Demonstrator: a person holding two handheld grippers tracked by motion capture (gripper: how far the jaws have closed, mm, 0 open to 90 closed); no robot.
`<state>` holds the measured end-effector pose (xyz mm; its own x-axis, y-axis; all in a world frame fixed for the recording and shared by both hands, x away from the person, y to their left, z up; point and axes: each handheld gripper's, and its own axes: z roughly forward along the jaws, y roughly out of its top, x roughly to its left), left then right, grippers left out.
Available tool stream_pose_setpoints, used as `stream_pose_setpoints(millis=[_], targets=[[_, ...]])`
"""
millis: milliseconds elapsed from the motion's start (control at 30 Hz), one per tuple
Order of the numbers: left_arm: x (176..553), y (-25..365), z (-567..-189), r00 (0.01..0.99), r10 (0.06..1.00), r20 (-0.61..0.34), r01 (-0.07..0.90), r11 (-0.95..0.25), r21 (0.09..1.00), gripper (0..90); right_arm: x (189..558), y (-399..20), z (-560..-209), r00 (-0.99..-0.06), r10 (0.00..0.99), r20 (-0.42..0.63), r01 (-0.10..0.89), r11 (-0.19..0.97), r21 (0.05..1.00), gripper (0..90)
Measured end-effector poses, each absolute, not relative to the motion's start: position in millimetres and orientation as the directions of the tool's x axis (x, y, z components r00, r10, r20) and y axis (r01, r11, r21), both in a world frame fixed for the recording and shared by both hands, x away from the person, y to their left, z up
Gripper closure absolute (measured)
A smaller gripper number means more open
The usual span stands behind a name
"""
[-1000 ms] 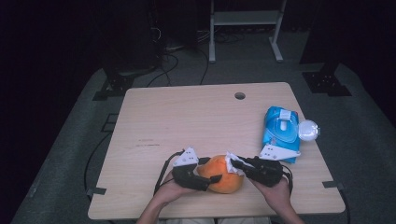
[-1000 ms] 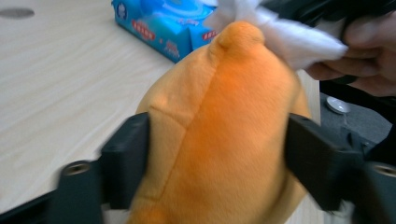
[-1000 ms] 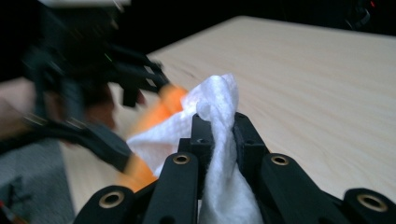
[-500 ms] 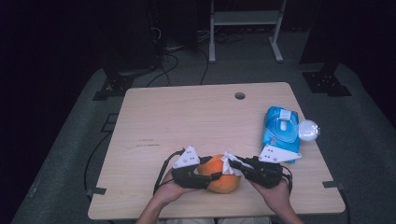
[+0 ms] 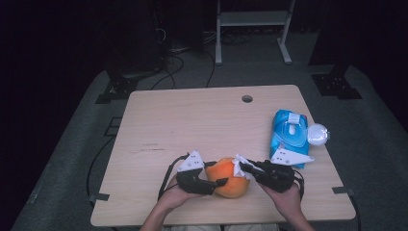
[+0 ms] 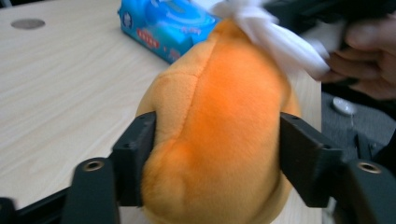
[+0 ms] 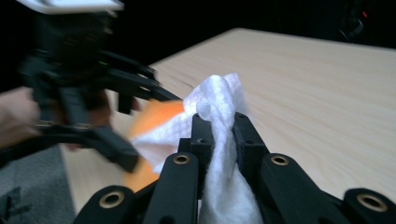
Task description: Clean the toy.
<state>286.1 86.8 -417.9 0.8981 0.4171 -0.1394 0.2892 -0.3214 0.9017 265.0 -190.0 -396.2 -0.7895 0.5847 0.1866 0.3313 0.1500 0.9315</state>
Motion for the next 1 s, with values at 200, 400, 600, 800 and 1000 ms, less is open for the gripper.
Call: stream_pose_setpoints(millis=[200,400,600,800,1000], targets=[[280,87,-411,0.908,0.404,-0.111,0.259,-0.332,0.907,37.8,265,-189,-397,-0.786,0.602,0.140,0.310,0.188,0.932,80.4],[283,84,-415,0.904,0.410,-0.122,0.270,-0.325,0.907,26.9,265,-189,-397,-0.778,0.616,0.126,0.311,0.203,0.928,80.4],[289,83,-432,0.894,0.410,-0.183,0.326,-0.313,0.892,13.7,273,-197,-403,-0.752,0.636,0.176,0.359,0.170,0.918,80.4],[276,71,-424,0.908,0.413,-0.070,0.232,-0.357,0.905,34.3,258,-175,-393,-0.816,0.564,0.126,0.292,0.215,0.932,80.4],[273,76,-417,0.916,0.399,-0.038,0.196,-0.365,0.910,36.9,271,-197,-397,-0.766,0.625,0.148,0.331,0.187,0.925,80.4]])
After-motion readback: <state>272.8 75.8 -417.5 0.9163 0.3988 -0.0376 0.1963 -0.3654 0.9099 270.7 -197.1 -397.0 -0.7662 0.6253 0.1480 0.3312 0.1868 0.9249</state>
